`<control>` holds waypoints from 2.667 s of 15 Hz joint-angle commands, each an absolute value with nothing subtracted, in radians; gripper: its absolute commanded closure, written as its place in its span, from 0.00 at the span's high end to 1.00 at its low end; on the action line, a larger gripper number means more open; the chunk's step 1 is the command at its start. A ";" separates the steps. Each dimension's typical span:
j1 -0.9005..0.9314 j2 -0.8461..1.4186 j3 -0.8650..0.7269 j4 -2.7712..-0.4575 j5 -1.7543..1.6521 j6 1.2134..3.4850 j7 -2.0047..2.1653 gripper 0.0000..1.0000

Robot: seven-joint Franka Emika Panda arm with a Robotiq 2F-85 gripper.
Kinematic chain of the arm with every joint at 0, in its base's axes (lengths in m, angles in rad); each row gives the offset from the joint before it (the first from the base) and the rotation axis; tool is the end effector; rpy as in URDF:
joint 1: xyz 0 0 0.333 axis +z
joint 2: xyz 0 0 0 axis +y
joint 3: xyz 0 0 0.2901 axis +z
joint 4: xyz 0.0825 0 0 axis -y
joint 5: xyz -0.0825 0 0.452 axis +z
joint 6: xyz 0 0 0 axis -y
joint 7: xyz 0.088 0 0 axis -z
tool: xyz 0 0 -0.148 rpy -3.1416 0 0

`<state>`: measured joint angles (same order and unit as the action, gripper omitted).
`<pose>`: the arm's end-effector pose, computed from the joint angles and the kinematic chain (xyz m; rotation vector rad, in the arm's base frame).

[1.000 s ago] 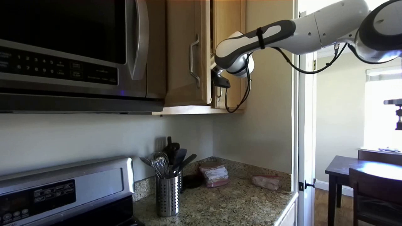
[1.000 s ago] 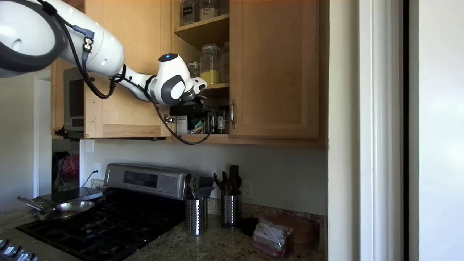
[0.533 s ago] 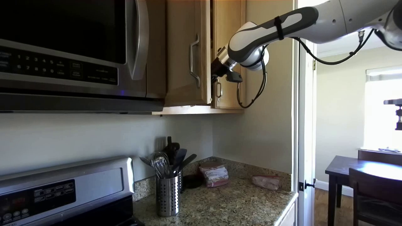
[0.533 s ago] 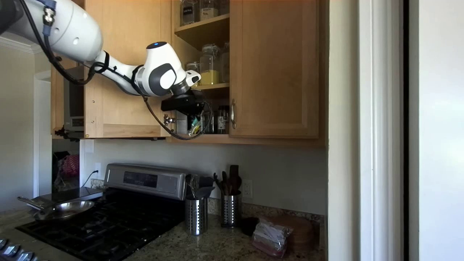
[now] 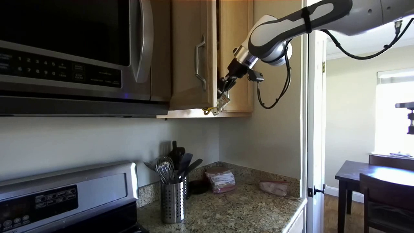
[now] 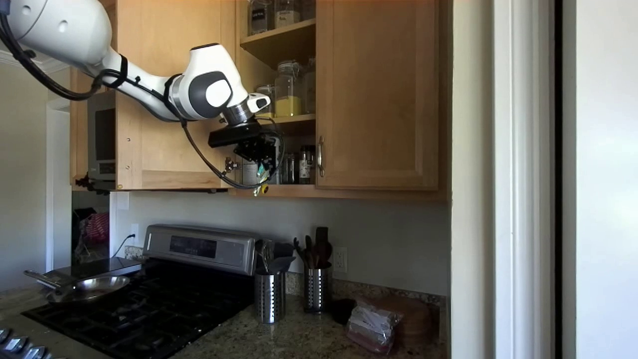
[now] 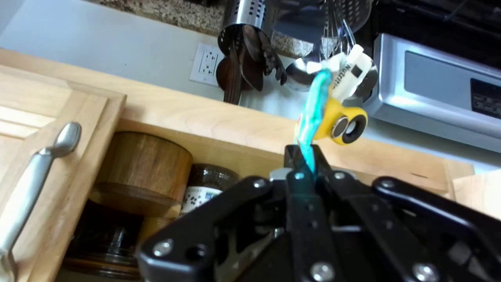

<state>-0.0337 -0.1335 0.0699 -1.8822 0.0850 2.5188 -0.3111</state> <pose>0.6684 0.0274 0.5875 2.8409 0.4315 1.1663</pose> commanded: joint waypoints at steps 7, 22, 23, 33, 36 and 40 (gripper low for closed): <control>0.011 -0.149 0.059 -2.023 0.016 2.436 -0.199 0.05; 0.017 0.009 0.063 -2.120 -0.069 2.518 -0.039 0.06; 0.016 0.033 0.061 -2.117 -0.076 2.536 -0.026 0.06; 0.045 0.249 -0.018 -2.096 -0.238 2.708 0.155 0.06; 0.065 0.298 -0.045 -2.079 -0.260 2.714 0.196 0.06; 0.092 0.344 -0.069 -2.057 -0.263 2.707 0.217 0.06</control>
<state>0.0566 0.3142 -0.0324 -2.0772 -0.2292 2.6945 0.1647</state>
